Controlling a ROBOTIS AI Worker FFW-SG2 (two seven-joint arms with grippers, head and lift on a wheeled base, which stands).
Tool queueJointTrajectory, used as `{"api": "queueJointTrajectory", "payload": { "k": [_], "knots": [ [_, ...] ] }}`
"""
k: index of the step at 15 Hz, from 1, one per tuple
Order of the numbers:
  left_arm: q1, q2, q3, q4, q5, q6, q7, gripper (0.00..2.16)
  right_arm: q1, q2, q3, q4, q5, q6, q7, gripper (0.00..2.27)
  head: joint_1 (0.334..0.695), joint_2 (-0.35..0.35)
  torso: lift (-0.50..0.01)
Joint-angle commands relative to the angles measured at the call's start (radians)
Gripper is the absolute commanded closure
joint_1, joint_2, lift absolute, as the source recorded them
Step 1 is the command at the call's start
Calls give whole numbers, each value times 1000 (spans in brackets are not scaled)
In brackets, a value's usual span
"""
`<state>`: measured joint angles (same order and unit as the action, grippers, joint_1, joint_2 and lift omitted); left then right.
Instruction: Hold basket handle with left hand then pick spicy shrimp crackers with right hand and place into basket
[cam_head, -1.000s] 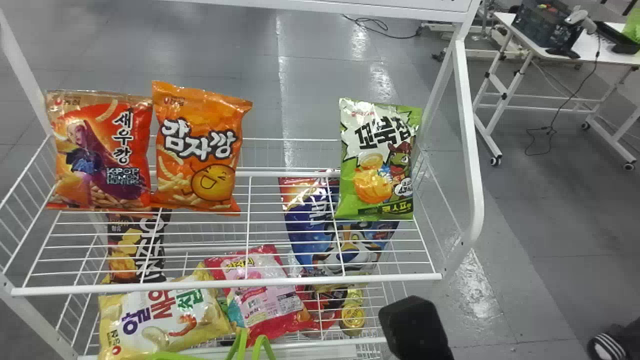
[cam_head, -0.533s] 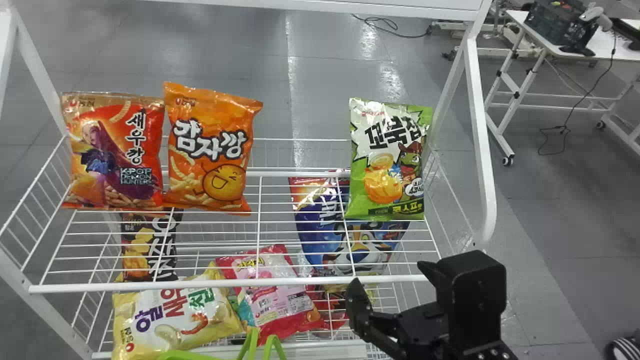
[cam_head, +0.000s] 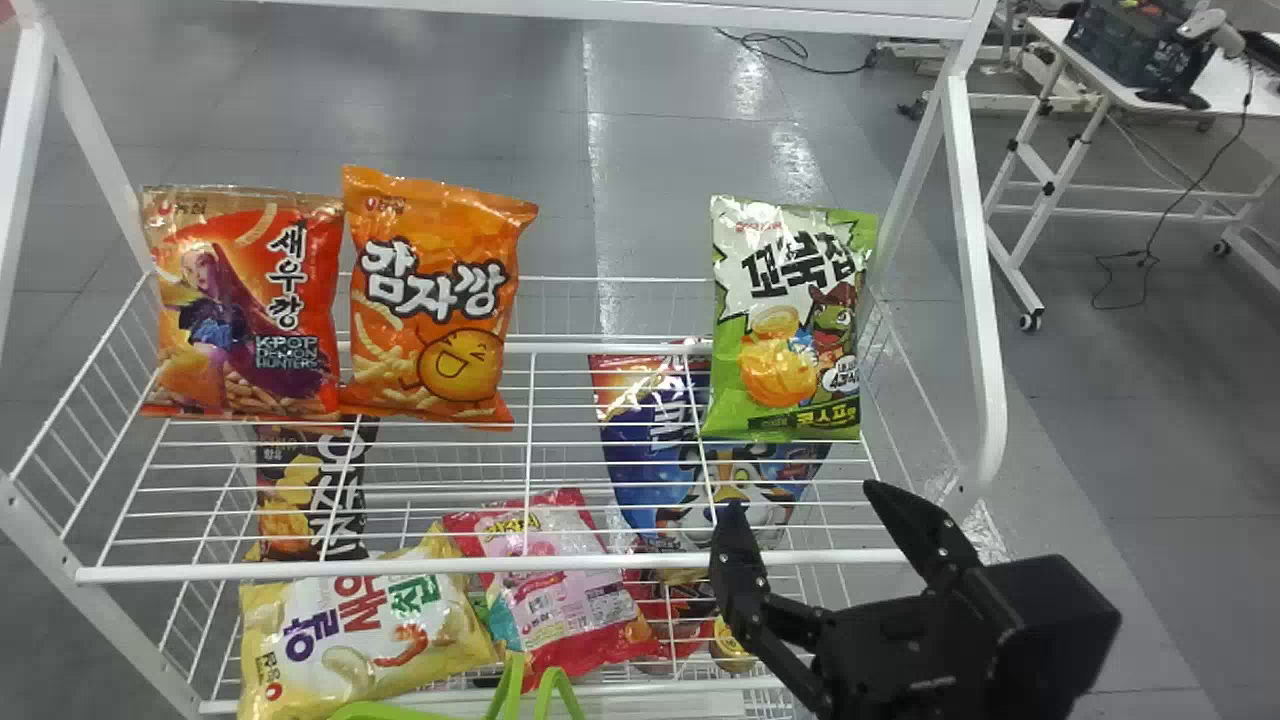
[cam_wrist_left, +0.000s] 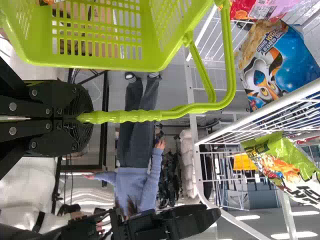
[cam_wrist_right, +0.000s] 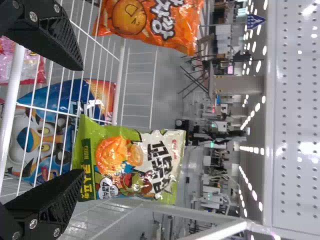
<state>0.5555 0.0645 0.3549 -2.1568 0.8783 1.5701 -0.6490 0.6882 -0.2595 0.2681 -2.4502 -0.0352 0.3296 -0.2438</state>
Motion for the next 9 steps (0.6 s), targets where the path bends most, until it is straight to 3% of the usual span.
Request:
{"api": "queueJointTrajectory", "payload": {
  "k": [1, 9],
  "knots": [
    [9, 0, 15, 0, 5, 1, -5, 1895, 33, -9, -1, 20, -5, -103, -8, 83, 695, -117, -37],
    [29, -5, 41, -2, 25, 1, -20, 1895, 48, -20, -1, 20, -14, -140, -2, 83, 695, -98, -37]
  ]
}}
